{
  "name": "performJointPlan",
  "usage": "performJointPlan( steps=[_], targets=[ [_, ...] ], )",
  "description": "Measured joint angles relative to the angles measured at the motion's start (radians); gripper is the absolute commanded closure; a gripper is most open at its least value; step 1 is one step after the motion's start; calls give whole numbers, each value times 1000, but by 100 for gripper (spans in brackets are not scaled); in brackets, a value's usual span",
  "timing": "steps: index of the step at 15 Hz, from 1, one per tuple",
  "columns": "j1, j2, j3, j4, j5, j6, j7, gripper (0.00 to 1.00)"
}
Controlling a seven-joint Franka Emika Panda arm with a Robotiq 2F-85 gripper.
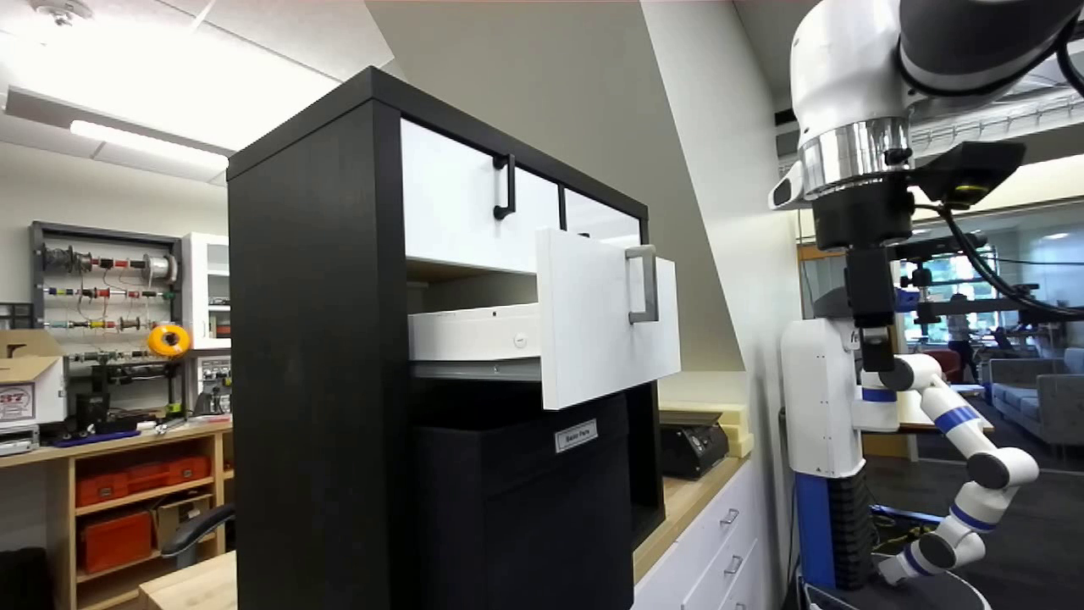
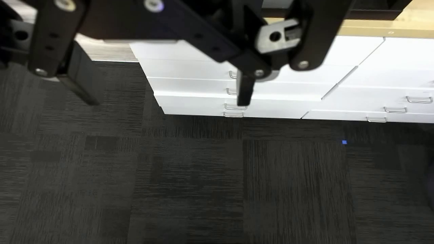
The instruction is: Close the open drawer
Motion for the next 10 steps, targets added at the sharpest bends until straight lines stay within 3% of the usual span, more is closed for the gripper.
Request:
performJointPlan(
  steps=[10],
  targets=[
    [0,0,0,2,1,17,0,0]
  ],
)
